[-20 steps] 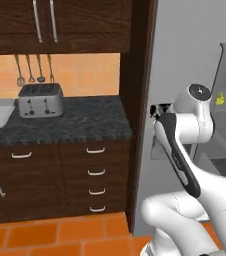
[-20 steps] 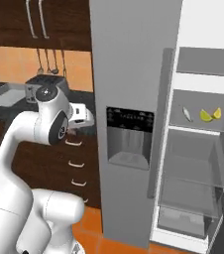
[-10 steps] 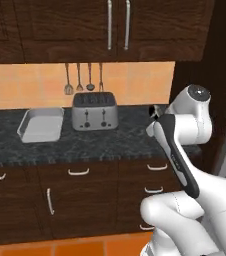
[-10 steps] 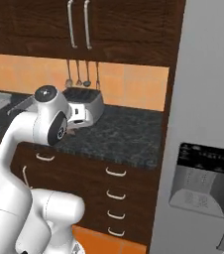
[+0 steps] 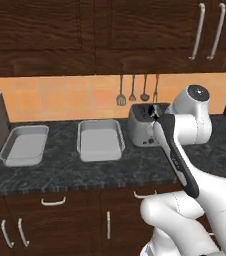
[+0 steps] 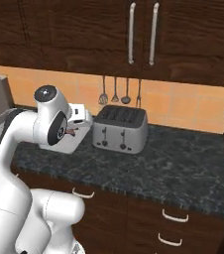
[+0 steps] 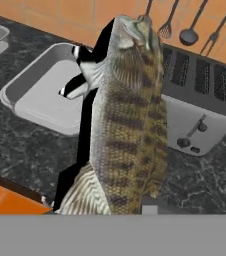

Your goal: Place one lemon wedge and one fish in each tupperware on the nearby counter, to pack two identical lunches.

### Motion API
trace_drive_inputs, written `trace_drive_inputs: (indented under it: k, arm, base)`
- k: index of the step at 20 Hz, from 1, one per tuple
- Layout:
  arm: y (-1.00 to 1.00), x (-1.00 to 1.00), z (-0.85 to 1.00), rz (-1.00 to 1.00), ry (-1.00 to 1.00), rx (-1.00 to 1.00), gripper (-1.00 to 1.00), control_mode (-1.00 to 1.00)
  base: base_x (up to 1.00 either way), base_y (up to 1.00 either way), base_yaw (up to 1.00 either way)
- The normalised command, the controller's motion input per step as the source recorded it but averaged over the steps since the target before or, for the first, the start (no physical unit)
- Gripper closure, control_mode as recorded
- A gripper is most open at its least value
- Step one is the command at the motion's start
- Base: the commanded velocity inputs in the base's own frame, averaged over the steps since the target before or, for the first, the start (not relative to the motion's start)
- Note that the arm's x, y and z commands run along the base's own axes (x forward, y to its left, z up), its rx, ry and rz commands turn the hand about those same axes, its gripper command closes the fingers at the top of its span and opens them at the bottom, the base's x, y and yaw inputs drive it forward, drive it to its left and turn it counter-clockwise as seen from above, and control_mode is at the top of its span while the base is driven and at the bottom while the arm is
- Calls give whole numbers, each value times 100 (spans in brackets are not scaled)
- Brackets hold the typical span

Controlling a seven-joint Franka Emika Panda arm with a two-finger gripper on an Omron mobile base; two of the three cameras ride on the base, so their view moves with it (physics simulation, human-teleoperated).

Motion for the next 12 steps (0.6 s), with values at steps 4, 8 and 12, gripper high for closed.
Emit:
trace_drive_inputs:
  k: [4,8,12]
  arm:
    - [0,0,0,0,0,0,100,100]
    - [0,0,0,0,0,0,100,100]
    - [0,0,-18,0,1,-2,100,-100]
  base:
    - [76,100,-2]
    - [52,100,-1]
    - [7,47,0]
